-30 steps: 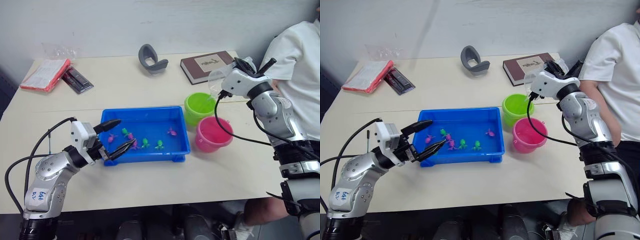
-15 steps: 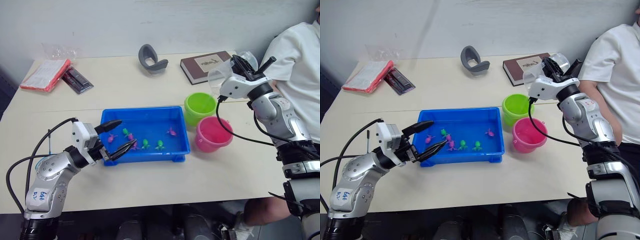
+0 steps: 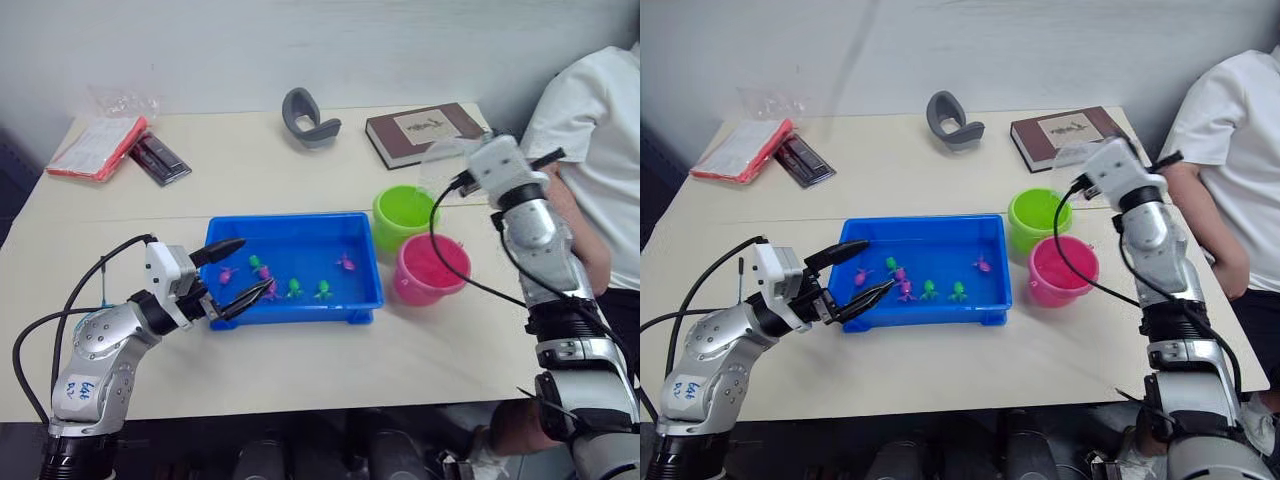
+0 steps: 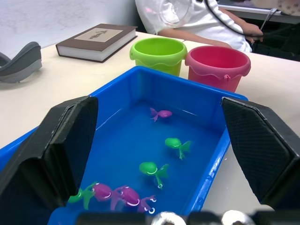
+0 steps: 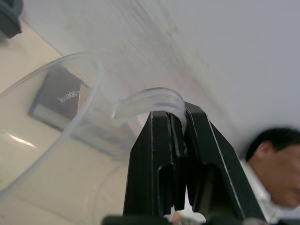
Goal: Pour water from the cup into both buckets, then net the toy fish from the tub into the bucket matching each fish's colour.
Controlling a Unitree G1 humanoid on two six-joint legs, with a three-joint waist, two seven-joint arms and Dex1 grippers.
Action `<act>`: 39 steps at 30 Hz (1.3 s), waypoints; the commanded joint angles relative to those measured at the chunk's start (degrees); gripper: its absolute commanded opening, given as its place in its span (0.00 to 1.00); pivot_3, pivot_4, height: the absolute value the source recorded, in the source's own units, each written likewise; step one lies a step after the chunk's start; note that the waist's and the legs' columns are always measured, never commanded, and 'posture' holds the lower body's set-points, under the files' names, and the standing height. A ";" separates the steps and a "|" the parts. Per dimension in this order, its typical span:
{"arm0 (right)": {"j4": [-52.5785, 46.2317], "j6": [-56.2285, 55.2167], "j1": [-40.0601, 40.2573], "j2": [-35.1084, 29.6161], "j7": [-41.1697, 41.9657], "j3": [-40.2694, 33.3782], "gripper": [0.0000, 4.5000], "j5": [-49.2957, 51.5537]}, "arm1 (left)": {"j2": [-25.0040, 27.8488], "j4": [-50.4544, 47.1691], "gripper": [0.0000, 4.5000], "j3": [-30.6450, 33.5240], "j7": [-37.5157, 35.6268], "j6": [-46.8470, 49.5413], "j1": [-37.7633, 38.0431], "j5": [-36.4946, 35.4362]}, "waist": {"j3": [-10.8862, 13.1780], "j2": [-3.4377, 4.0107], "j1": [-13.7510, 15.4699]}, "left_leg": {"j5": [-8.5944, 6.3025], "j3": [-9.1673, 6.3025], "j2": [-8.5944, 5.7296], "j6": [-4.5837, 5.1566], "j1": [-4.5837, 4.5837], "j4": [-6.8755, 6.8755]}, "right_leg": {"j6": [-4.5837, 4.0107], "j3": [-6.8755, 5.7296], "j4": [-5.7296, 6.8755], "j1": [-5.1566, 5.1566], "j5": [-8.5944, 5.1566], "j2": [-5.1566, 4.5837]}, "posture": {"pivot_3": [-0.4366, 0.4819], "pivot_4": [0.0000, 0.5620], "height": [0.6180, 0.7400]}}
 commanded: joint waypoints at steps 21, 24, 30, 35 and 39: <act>-6.17 9.32 19.00 14.50 -3.64 -26.38 0.08 31.01 | 0.46 1.92 1.00 -2.37 -4.41 -1.60 -3.39 0.32 | 0.01 0.03 -0.35 | 0.02 0.15 -0.05 -0.03 0.27 -0.09 | -0.02 0.17 0.08 0.07 0.00 0.03 | 0.48 0.27 1.00; -7.59 10.22 20.64 13.85 -2.75 -25.53 0.33 31.69 | 0.45 1.85 1.00 -2.25 -4.33 -1.60 -3.17 0.28 | 0.01 0.03 -0.27 | 0.02 0.13 -0.03 -0.03 0.27 -0.09 | -0.02 0.15 0.08 0.07 -0.01 0.03 | 0.48 0.27 1.00; -17.16 17.17 27.09 12.62 -2.37 -25.66 0.92 34.52 | 0.35 1.94 1.00 -2.19 -4.64 -2.14 -2.30 0.27 | 0.01 0.03 -0.12 | 0.02 0.11 -0.04 -0.02 0.27 -0.09 | -0.02 0.16 0.06 0.08 -0.01 0.01 | 0.48 0.27 1.00; -28.91 25.67 35.68 10.25 1.49 -27.03 1.00 41.09 | 0.60 2.27 1.00 -1.76 -5.26 -2.33 -1.51 0.05 | 0.01 0.03 -0.05 | 0.00 0.07 -0.02 -0.01 0.26 -0.10 | -0.03 0.15 0.01 0.08 -0.01 0.01 | 0.48 0.27 1.00; -37.33 29.54 41.57 7.62 5.12 -27.76 1.00 45.54 | 1.17 2.67 1.00 -1.10 -6.02 -2.04 -1.12 -0.24 | 0.01 0.03 -0.05 | -0.04 0.08 -0.04 0.06 0.28 -0.10 | -0.03 0.15 -0.04 0.08 -0.01 0.00 | 0.48 0.27 1.00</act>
